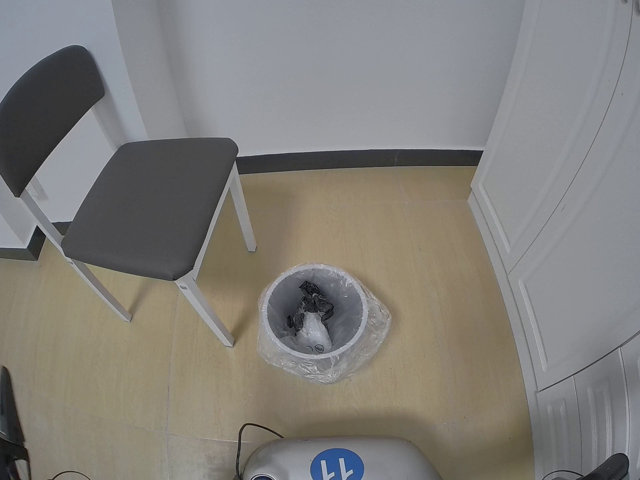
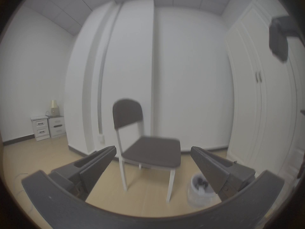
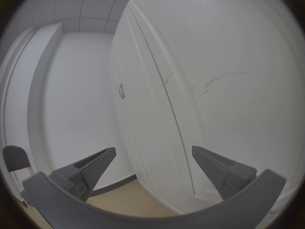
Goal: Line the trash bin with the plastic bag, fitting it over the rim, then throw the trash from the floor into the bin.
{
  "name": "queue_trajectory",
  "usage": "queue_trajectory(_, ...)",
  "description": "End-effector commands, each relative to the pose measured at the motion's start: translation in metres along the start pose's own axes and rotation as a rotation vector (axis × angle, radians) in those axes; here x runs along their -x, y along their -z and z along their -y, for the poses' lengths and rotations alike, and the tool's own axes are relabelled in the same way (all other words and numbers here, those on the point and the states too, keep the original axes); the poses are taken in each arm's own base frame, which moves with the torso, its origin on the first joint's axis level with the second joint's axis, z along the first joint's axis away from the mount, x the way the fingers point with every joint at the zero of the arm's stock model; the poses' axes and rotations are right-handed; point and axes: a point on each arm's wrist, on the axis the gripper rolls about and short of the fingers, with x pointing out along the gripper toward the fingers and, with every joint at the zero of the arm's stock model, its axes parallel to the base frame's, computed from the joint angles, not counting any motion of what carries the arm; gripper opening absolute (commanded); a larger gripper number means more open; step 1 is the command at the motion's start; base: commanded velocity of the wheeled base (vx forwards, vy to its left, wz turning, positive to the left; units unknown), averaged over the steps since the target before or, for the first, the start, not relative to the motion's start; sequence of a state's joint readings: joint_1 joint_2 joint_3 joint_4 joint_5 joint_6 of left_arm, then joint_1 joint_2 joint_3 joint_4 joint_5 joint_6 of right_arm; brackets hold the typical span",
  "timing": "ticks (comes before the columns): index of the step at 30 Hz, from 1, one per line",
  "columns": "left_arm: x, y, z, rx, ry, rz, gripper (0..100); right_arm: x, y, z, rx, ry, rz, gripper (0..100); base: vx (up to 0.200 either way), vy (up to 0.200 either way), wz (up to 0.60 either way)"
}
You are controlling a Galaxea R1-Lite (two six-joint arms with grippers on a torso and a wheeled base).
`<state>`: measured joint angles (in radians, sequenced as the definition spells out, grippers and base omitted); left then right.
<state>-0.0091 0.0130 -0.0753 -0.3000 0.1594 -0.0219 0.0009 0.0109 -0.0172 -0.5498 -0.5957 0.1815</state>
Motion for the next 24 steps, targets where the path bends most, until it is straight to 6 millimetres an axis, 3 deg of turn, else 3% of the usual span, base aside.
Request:
queue_trajectory(1, 0.003, 0.039, -0.001, -0.070, 0.036, -0.230, 100, 0.002, 0.015, 0.005, 0.028, 0.027, -0.098, 100, 0.000, 0.000, 0.00)
queue_trajectory(2, 0.006, 0.048, -0.001, -0.101, 0.043, -0.327, 100, 0.003, 0.020, 0.006, 0.048, 0.034, -0.140, 100, 0.000, 0.000, 0.00)
queue_trajectory(11, -0.002, 0.048, 0.000, -0.078, 0.147, -0.427, 100, 0.006, 0.034, 0.010, 0.224, 0.032, -0.271, 100, 0.000, 0.000, 0.00)
queue_trajectory(16, -0.002, 0.049, -0.001, -0.026, 0.196, -0.434, 100, 0.008, 0.041, 0.012, 0.302, 0.015, -0.336, 100, 0.000, 0.000, 0.00)
queue_trajectory(23, -0.003, 0.048, -0.001, -0.078, 0.189, -0.407, 100, 0.011, 0.048, 0.015, 0.349, 0.001, -0.414, 100, 0.000, 0.000, 0.00)
queue_trajectory(24, -0.003, 0.048, -0.001, -0.114, 0.197, -0.401, 100, 0.011, 0.049, 0.014, 0.347, -0.069, -0.432, 100, 0.000, 0.000, 0.00)
